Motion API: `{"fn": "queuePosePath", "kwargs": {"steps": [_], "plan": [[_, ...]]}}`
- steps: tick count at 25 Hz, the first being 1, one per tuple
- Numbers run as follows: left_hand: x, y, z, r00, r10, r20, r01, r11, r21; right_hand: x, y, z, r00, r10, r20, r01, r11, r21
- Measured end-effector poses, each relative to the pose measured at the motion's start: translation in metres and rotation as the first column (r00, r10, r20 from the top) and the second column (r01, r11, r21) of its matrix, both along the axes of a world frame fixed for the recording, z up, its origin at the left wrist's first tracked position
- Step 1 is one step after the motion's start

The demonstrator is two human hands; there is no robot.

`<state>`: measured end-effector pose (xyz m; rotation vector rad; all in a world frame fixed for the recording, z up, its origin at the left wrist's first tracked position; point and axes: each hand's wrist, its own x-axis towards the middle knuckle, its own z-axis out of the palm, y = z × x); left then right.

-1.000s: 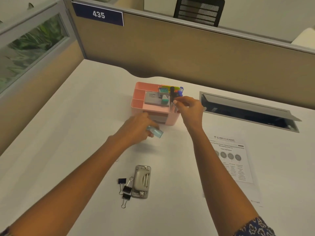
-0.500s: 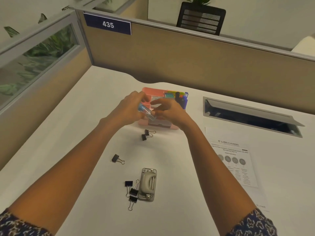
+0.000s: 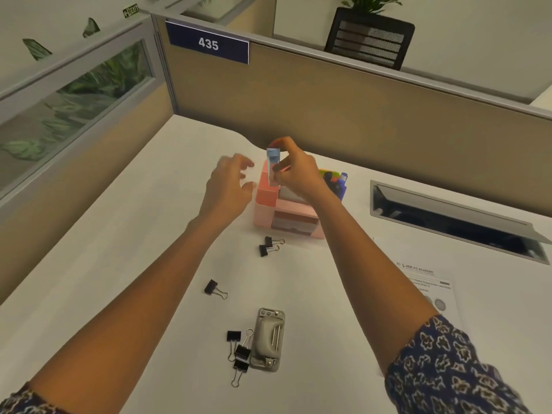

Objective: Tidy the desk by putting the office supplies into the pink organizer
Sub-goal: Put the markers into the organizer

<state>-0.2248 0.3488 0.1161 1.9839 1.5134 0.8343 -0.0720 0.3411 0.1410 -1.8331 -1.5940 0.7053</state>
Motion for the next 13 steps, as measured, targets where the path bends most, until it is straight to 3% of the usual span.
{"fn": "queuePosePath", "kwargs": {"steps": [3,7,9,13], "plan": [[-0.016,-0.025,-0.027,0.988,-0.118,-0.103,0.091,0.967,-0.237,-0.002,0.015,-0.011,0.996,-0.06,0.073,0.058,0.998,0.028],[-0.026,-0.079,-0.067,0.903,-0.373,-0.212,0.174,0.77,-0.614,-0.007,0.027,-0.029,0.984,-0.077,0.16,0.077,0.997,0.004],[-0.025,-0.102,-0.082,0.863,-0.447,-0.234,0.182,0.709,-0.681,-0.012,0.028,-0.033,0.975,-0.067,0.211,0.07,0.997,-0.009],[-0.022,-0.131,-0.09,0.849,-0.465,-0.253,0.183,0.706,-0.684,-0.021,0.027,-0.039,0.955,-0.058,0.291,0.07,0.997,-0.029]]}}
